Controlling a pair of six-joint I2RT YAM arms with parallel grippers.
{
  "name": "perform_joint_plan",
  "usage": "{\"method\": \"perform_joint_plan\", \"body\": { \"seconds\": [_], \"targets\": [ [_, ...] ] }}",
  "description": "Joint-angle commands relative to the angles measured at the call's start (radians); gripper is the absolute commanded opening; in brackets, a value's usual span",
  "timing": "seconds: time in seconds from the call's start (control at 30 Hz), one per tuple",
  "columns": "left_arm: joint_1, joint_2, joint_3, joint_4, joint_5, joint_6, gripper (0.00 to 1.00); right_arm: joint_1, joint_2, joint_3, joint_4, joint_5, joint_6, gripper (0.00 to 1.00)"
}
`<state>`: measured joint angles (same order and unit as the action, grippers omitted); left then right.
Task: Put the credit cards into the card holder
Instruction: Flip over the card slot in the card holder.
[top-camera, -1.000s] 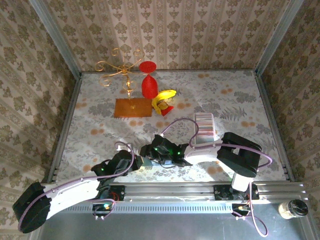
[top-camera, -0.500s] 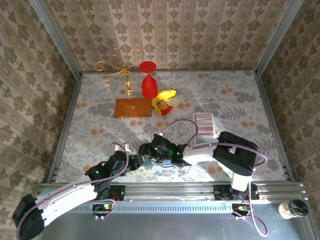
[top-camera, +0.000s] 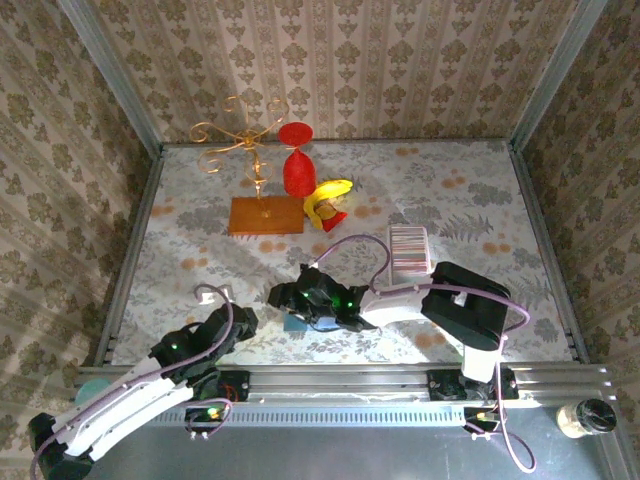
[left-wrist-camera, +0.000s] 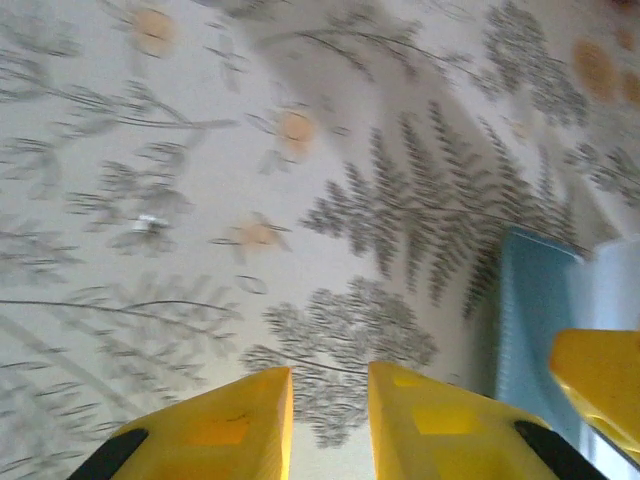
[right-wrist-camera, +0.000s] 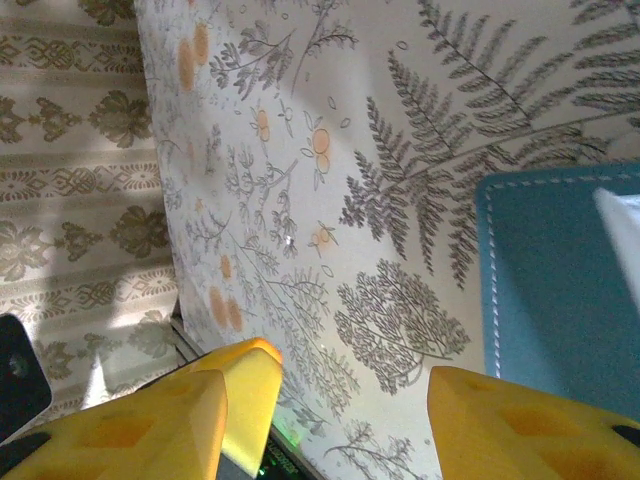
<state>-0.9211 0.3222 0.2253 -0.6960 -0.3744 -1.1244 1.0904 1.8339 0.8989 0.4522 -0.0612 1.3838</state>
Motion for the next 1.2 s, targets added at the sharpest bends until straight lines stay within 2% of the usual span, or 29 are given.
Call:
{"method": "perform_joint_plan", "body": {
  "seconds": [0.0,0.23,0.4,0.53,0.67,0.83,0.9,1.03,1.17],
  "targets": [
    [0.009,-0.01,0.068,-0.175,-0.138,-0.042,0.25,0.0,0.036,0.053,-0.009,-0.013,-0.025,0.56],
    [0.01,-0.011,0.176,-0.312,-0.27,-0.078,0.24,-0.009,0.089,0.167,-0.037,-0.051,-0.075,0.56],
    [0.01,-0.011,0.195,-0.291,-0.254,-0.057,0.27,-0.016,0.084,0.262,-0.138,-0.049,-0.141,0.58],
    [0.01,-0.014,0.199,-0.295,-0.257,-0.056,0.29,-0.025,0.061,0.28,-0.143,-0.06,-0.166,0.59],
    [0.01,-0.021,0.213,-0.278,-0.246,-0.017,0.31,-0.036,-0.034,0.319,-0.352,-0.003,-0.297,0.6],
    [0.012,-0.021,0.187,-0.136,-0.133,0.074,0.36,-0.045,-0.234,0.234,-0.569,0.153,-0.421,0.6],
    [0.012,-0.017,0.155,-0.015,-0.05,0.133,0.36,-0.049,-0.318,0.173,-0.659,0.212,-0.434,0.58],
    [0.014,0.031,0.119,0.147,0.071,0.164,0.36,-0.05,-0.472,0.039,-0.705,0.265,-0.474,0.55],
    [0.022,0.175,0.148,0.222,0.164,0.202,0.35,-0.05,-0.628,-0.023,-0.761,0.342,-0.623,0.56]
  ]
}}
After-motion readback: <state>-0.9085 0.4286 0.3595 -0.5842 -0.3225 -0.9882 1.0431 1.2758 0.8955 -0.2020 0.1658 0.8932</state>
